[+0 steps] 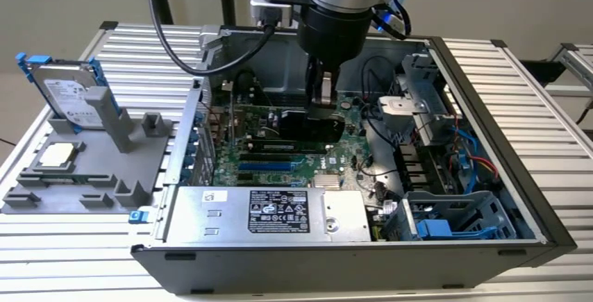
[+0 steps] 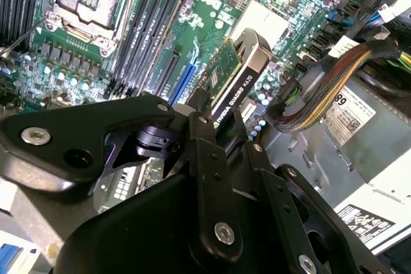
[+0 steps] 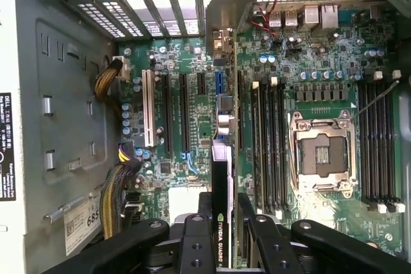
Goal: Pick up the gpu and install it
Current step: 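Insert the gpu into the slot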
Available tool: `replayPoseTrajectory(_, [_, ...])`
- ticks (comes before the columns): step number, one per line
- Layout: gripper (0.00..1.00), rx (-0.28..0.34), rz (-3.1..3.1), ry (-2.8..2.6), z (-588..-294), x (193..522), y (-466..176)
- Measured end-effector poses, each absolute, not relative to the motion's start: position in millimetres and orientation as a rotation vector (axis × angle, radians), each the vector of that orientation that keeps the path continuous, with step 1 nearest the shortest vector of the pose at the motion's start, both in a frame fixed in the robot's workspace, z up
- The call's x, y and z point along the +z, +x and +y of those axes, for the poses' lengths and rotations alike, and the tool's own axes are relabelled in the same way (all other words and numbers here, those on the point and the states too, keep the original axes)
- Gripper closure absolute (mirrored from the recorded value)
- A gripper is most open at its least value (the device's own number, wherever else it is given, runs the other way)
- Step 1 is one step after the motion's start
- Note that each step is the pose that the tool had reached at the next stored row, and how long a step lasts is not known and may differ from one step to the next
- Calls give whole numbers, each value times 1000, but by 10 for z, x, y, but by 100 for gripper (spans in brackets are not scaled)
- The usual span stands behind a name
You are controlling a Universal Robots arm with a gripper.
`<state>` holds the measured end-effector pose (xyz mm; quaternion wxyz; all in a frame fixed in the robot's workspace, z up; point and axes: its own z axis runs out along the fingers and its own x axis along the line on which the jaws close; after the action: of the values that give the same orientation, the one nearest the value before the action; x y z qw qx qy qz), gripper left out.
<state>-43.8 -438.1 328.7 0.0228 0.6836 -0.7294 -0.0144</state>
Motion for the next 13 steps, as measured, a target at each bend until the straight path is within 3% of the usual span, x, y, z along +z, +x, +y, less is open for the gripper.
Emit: replayPoseTrajectory(13, [100,-45,-2259,2117,-4401,3268,-451])
